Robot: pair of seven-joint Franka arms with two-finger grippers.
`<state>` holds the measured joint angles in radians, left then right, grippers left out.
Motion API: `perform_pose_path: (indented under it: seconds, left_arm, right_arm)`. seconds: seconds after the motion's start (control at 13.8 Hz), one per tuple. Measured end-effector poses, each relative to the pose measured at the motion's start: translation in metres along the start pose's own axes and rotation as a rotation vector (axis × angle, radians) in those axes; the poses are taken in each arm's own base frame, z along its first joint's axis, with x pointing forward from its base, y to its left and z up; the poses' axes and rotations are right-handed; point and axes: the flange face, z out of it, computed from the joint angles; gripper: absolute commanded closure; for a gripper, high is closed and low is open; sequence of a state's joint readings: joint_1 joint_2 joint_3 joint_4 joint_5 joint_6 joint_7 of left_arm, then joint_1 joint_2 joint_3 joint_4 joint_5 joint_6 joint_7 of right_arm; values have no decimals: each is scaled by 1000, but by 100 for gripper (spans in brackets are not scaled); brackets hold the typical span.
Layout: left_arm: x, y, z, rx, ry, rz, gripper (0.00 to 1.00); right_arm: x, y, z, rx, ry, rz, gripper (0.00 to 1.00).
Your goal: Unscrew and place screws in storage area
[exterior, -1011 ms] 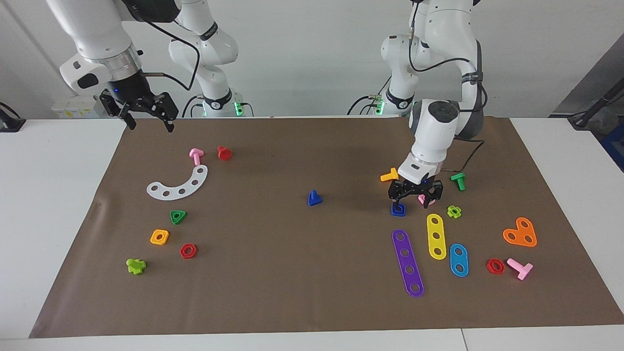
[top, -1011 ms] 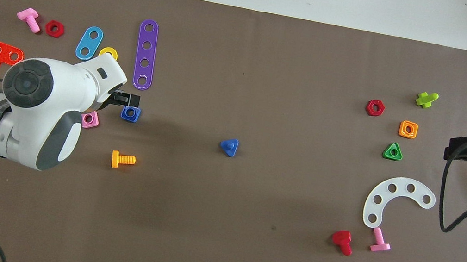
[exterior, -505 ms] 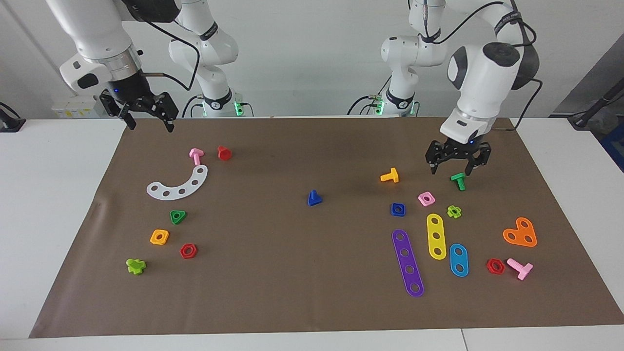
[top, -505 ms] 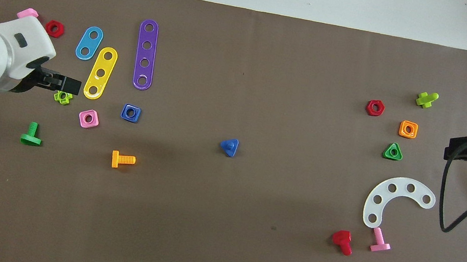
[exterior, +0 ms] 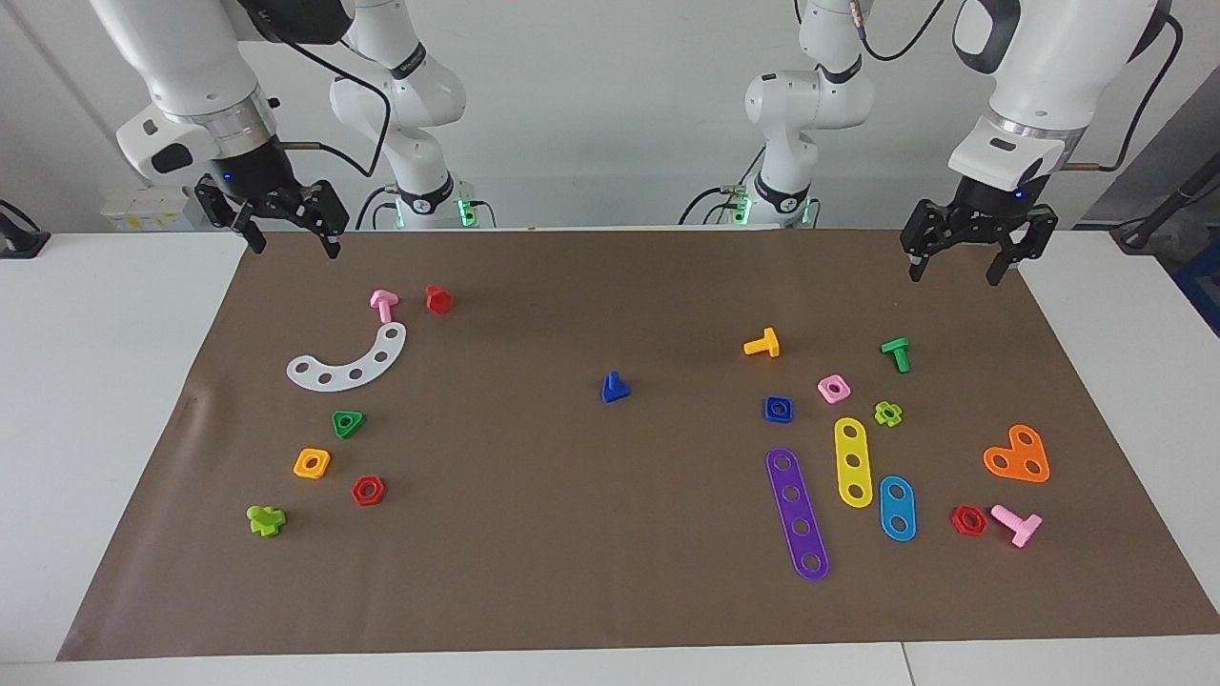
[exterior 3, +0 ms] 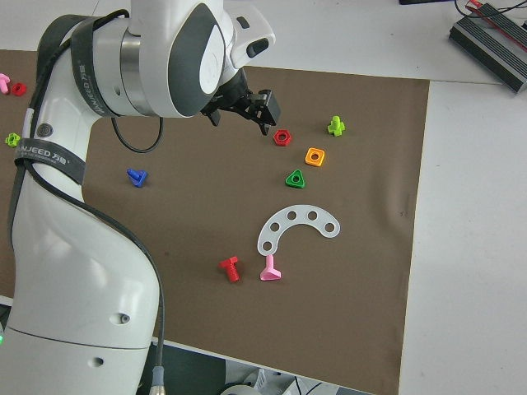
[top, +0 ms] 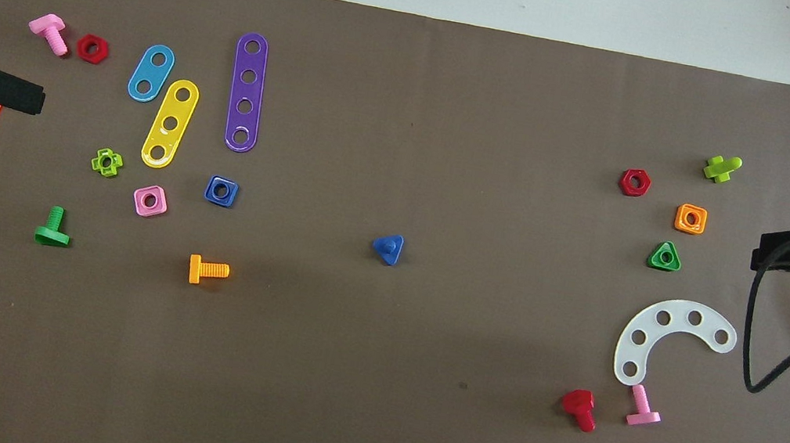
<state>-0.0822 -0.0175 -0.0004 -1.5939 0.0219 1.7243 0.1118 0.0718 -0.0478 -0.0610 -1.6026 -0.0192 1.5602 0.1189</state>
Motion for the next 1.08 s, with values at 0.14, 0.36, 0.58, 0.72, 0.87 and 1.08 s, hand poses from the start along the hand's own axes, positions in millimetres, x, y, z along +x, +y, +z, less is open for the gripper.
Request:
perform_pose_path:
  seconds: [0.14, 0.36, 0.58, 0.72, 0.87, 1.08]
  left_arm:
    - [-2, -5, -4, -10, -35, -11, 0]
    - [-7, -4, -12, -16, -75, -11, 0]
    - [-10, -3, -10, -20, -104, -10, 0]
    - [-11, -3, -8, -20, -112, -10, 0]
    - [-11, -2, -8, -21, -115, -8, 0]
    - [-12, -3, -8, -21, -116, -10, 0]
  right_arm:
    - [0, 0, 0, 0, 0, 0, 0]
    - [0, 0, 0, 0, 0, 0, 0]
    - [0, 0, 0, 0, 1, -3, 0]
    - [1, 0, 1, 0, 3, -26, 0]
    - [1, -1, 2, 0, 1, -36, 0]
    - [-1, -13, 3, 0, -1, -59, 0]
